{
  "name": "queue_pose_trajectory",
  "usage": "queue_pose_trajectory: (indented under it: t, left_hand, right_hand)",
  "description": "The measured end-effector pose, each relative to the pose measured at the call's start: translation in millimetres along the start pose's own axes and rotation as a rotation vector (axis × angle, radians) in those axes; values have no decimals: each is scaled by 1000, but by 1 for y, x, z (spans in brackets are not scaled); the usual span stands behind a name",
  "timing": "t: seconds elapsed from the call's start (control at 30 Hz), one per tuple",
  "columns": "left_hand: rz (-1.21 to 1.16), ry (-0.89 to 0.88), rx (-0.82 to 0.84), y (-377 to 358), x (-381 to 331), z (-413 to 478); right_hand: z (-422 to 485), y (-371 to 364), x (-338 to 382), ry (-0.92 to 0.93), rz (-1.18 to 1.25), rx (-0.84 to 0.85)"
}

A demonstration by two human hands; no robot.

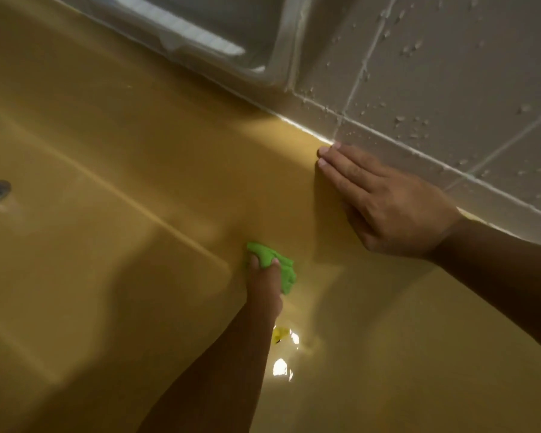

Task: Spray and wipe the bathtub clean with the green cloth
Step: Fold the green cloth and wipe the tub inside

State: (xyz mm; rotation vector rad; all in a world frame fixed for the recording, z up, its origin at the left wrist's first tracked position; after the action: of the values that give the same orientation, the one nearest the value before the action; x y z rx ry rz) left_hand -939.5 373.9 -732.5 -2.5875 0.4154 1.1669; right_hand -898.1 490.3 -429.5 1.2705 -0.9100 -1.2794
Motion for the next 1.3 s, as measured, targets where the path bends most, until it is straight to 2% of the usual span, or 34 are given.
queue_pose_trajectory:
  t: [0.07,0.2,0.3,0.4,0.5,0.77,0.83,0.93,1.03,1.1,1.2,1.3]
  left_hand:
    - [-237,-1,0,-12,-29,-27]
    - [-379,-179,157,-66,-117,-101]
    - [-212,-399,188,-82,-155,-132]
    - [165,-534,85,-78,-144,-135]
    - [380,-428,11,-66,-90,-117]
    - [659,-115,31,-45,47,-57]
    - [581,-66,-18,-42,59,-52]
    - [208,-23,-55,-56,61,-62]
    - [-107,-106,45,-91,14,-108]
    - [-149,-232,140,-116,-36,-145]
    - [-30,-481,269,-142,-90,-187]
    - [243,-605,218,-144,-90,-200]
  right_hand:
    - [-12,-1,-4,-35,16,17]
    - [-63,12,-11,-57,50,2]
    - [-93,17,-19,-52,62,41]
    - [-100,14,-20,-49,45,36]
    - [-99,15,-18,-40,19,13]
    - [-101,12,-17,-22,-21,-5]
    - [-103,13,-18,-22,-10,-15]
    - [-103,17,-18,-19,22,-20]
    - [-122,19,-19,-48,50,-3]
    - [-147,23,-20,-83,51,8]
    - [-172,27,-21,-119,48,7]
    - [-174,28,-21,-122,33,3]
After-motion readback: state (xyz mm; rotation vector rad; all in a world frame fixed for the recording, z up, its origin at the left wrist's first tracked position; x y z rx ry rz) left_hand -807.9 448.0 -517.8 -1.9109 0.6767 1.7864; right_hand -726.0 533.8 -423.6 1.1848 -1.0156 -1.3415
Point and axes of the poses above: each hand's wrist, its own z-axis towards the middle knuckle, its own y-axis out of the back of the hand, x = y × z, the point moved 10 cm from there along z, towards the middle knuckle, and after that the axes turned 1 degree about z, right-handed, at the moved point
